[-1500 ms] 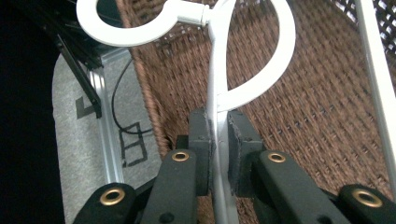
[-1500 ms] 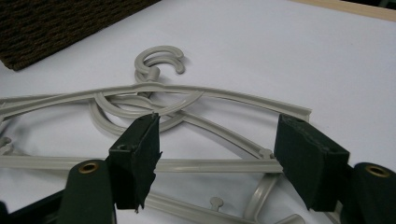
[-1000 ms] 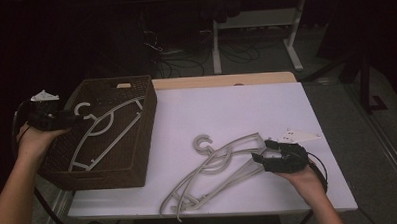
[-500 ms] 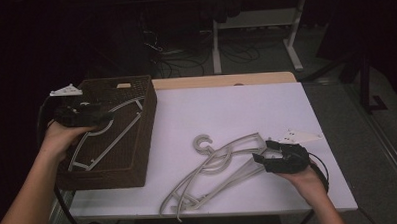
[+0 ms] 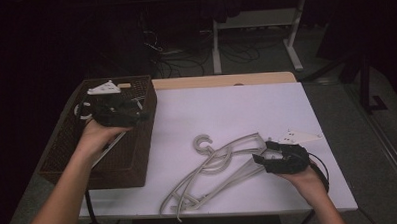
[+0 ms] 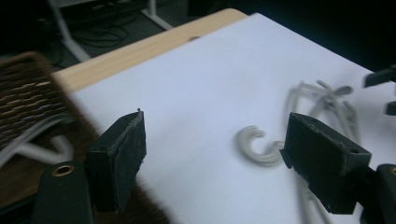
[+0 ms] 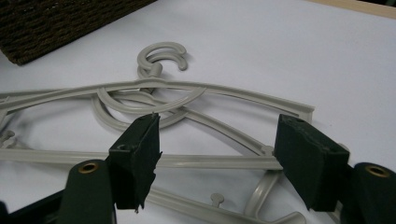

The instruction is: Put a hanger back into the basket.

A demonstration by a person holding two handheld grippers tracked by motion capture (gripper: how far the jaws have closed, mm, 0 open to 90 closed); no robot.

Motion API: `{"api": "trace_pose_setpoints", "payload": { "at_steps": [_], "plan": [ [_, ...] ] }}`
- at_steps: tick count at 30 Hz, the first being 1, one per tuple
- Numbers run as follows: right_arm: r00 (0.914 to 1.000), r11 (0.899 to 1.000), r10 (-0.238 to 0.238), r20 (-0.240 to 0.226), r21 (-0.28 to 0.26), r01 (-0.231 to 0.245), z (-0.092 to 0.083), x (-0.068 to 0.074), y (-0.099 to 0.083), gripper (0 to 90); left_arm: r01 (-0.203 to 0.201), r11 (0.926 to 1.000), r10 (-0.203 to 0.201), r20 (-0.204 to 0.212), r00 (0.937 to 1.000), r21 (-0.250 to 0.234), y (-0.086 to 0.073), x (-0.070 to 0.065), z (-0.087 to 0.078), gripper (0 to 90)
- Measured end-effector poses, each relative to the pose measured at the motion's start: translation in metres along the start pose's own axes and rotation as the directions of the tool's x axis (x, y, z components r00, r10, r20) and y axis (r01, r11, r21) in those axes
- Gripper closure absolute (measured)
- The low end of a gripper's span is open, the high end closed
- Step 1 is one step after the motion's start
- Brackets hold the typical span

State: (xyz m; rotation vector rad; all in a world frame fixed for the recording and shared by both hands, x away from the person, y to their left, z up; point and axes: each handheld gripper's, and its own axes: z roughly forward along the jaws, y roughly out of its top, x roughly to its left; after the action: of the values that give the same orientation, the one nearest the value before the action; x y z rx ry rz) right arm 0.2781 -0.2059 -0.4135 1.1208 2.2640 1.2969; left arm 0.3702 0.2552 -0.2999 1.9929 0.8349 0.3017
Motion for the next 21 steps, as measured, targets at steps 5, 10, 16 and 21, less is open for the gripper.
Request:
{"api": "trace_pose_setpoints", "payload": {
  "at_steps": [5,10,16,21],
  "plan": [
    [1.0,1.0,0.0,-0.009,0.009,0.0,0.001,-0.001,-0.001,30.5,-0.024,0.9997,0.024,0.057,0.9981,0.005,0.004,-0.029,0.026,19.3],
    [0.9999,1.0,-0.003,-0.017,0.012,0.003,0.002,-0.001,-0.002,30.5,-0.051,0.9985,0.048,0.098,0.994,0.02,0.0,-0.053,0.05,18.7],
    [0.9997,1.0,-0.007,-0.023,0.023,0.007,0.002,-0.001,-0.003,30.7,-0.06,0.9973,0.054,0.127,0.9904,0.044,-0.013,-0.071,0.072,18.7],
    [0.9996,1.0,-0.007,-0.027,0.029,0.008,0.004,0.0,-0.003,30.7,-0.071,0.9929,0.058,0.136,0.9891,0.095,-0.034,-0.083,0.091,18.8]
  ]
}}
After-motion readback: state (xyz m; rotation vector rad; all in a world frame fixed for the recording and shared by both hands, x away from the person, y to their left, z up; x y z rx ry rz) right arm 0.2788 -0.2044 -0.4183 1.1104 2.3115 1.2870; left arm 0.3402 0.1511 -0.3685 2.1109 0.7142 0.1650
